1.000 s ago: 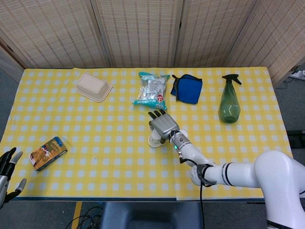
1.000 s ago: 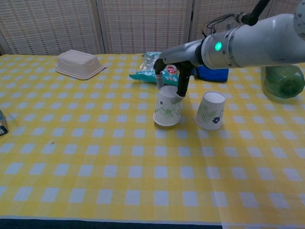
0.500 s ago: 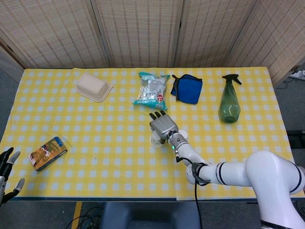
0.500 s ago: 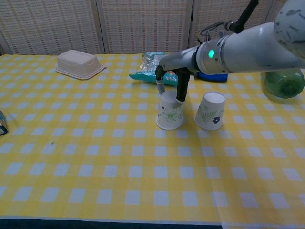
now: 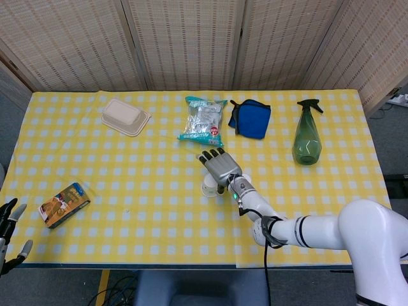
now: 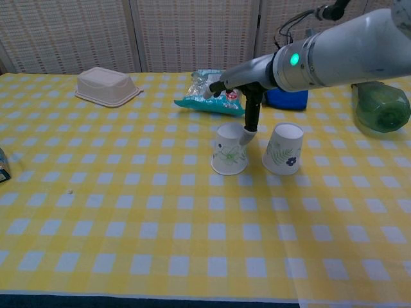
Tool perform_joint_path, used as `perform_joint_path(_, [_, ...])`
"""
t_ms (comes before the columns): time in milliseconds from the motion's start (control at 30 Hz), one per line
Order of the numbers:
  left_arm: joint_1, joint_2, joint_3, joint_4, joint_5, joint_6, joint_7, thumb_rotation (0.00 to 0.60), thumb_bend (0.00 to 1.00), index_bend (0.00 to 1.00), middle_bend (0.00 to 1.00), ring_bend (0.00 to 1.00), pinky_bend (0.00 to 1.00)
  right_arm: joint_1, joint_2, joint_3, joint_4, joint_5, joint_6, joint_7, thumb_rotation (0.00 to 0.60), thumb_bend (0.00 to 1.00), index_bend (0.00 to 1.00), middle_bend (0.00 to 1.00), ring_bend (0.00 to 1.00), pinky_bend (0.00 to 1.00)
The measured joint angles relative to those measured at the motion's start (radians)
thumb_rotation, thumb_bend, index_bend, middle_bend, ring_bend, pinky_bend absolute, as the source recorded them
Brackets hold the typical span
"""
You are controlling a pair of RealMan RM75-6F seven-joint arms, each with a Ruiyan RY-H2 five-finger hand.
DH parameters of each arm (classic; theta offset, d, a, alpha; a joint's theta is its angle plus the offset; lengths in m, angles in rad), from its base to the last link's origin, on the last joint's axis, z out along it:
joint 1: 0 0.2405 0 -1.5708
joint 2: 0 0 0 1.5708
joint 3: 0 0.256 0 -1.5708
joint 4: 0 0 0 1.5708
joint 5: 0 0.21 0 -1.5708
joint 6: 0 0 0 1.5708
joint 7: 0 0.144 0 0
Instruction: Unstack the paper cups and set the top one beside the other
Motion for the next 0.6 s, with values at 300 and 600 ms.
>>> perform_joint_path(300, [-0.004, -0.007, -0.002, -0.008, -0.003, -0.012, 0.034, 0.6, 0.38, 0.0, 0.0, 0.04, 0.29, -0.114, 0.249, 0.033, -0.294, -0.194, 0.104, 0.102, 0.6, 0.11, 0.0, 0.0, 0.0, 0.0])
perform_joint_path(600, [-0.028, -0.018, -0.003, -0.028, 0.005, -0.052, 0.085, 0.6, 0.38, 0.0, 0.0, 0.04, 0.29, -0.47, 0.386, -0.082, -0.392, -0.726, 0.401, 0.24, 0.6, 0.11, 0.0, 0.0, 0.0, 0.0])
